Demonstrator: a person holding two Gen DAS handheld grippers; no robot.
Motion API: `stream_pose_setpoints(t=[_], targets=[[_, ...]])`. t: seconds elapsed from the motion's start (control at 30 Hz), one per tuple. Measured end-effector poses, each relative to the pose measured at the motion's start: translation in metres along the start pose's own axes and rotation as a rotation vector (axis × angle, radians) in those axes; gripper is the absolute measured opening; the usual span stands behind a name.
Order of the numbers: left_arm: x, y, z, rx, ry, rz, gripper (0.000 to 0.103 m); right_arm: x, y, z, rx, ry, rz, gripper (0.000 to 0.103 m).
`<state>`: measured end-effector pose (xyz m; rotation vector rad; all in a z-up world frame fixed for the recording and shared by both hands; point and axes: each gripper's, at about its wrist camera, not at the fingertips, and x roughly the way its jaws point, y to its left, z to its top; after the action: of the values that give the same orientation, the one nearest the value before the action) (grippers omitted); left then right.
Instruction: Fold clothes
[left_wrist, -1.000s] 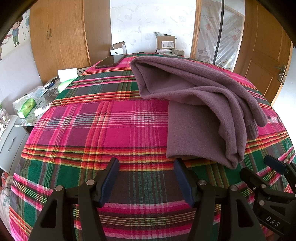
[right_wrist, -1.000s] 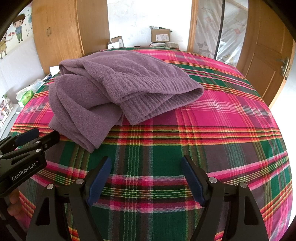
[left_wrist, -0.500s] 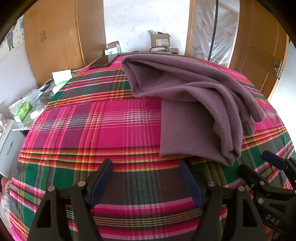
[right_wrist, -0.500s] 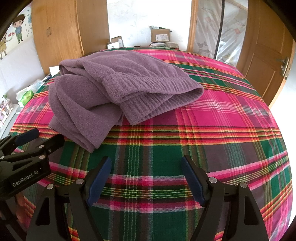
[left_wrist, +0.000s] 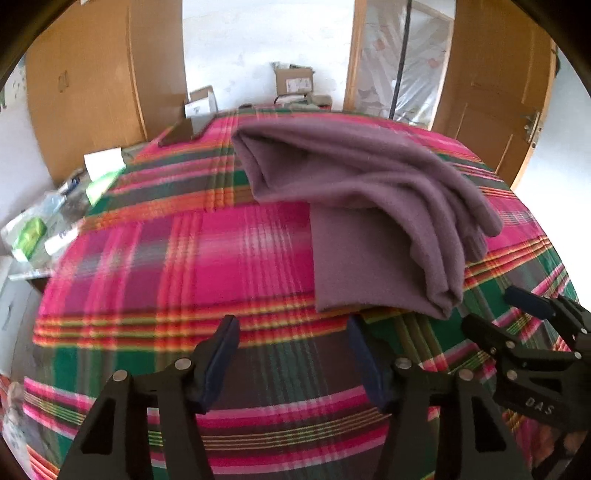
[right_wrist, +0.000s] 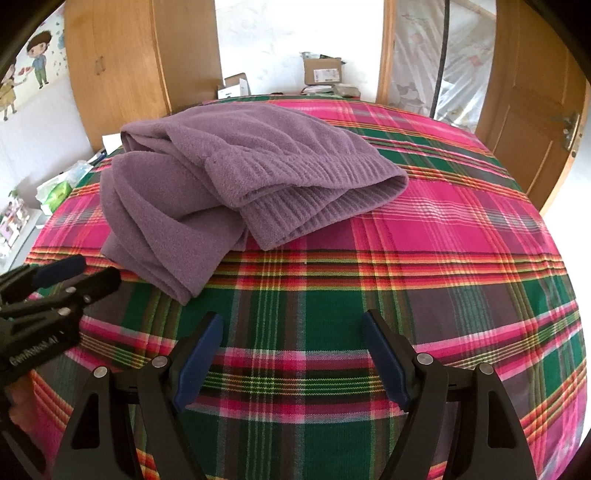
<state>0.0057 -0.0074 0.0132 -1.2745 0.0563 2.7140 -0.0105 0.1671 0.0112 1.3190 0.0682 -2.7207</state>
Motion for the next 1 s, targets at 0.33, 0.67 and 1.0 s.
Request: stream_pose_setpoints(t=[0.33, 0.67, 1.0], targets=[[-0.051, -0.025, 0.041, 0.329, -0.178, -0.017, 0.061, -0.023, -0.019, 0.012, 0.009, -0.068, 0.082, 0.06], [-0.042, -0.076, 0.066, 0.675, -0.176, -0.097, 0.061, -0.046, -0.032, 0.026, -0.052, -0.134, 0.142, 0.057], [-0.025, -0.074, 0.08, 0.652, -0.157, -0.104, 0.06, -0.032, -0.035, 0.038, 0.002, -0.132, 0.443, 0.037]])
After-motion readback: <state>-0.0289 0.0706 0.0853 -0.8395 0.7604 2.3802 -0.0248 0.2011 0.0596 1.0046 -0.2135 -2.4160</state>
